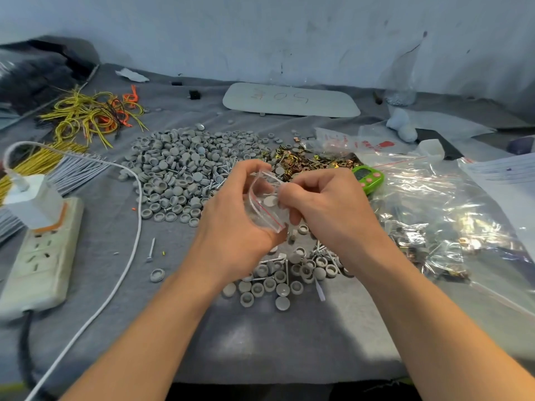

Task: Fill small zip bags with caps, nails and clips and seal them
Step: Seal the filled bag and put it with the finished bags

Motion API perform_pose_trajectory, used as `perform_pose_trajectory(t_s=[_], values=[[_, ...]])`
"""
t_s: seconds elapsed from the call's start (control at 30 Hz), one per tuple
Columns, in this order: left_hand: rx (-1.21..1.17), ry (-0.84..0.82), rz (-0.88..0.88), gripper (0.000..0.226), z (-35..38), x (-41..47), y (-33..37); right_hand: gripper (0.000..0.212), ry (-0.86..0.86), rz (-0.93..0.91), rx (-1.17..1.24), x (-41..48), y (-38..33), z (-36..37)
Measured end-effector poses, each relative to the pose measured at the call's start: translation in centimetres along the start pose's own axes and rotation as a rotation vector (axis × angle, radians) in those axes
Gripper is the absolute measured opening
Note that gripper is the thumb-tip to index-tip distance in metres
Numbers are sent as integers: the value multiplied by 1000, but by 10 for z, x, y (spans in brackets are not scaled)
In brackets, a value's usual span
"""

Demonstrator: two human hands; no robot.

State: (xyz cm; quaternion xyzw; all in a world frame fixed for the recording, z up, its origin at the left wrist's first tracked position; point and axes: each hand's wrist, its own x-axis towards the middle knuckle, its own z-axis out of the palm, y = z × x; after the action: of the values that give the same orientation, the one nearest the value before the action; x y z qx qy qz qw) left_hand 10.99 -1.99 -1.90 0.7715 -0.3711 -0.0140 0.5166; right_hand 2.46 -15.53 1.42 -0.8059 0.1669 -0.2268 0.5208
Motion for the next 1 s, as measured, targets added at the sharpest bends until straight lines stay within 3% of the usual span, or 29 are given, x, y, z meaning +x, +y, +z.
perform_pose_trajectory(t_s=[0.07, 0.27, 0.33, 0.4, 0.47, 0.53, 0.63, 0.8, 0.9, 1.0], values=[[-24, -24, -36, 86, 0, 1, 0, 26, -21, 42, 88, 1, 0, -1], [-228, -169, -177, 109, -10, 3, -8, 27, 46, 110, 3, 1, 3, -7], [-369, -211, -247, 112, -17, 5, -7, 25, 4, 234, 219, 1, 0, -13], [-482, -227, -348, 104, -23, 7, -4, 9, -83, 383, 637, 1, -3, -20], [-570, -259, -473, 82, -25, 8, -3, 22, -167, 429, 921, 0, -3, -27], [-691, -369, -549, 58, -24, 6, -3, 27, -237, 403, 1028, -3, -2, -32], [-852, -481, -503, 37, -26, 4, 2, 22, -297, 394, 1113, -3, 0, -35], [-845, -404, -468, 50, -28, 5, -3, 21, -163, 488, 974, 6, 17, -38], [-773, -266, -477, 58, -22, 5, -3, 53, -104, 578, 1035, 13, 31, -41], [-805, -99, -492, 57, -19, 6, -2, 78, -212, 578, 1010, 13, 36, -34]])
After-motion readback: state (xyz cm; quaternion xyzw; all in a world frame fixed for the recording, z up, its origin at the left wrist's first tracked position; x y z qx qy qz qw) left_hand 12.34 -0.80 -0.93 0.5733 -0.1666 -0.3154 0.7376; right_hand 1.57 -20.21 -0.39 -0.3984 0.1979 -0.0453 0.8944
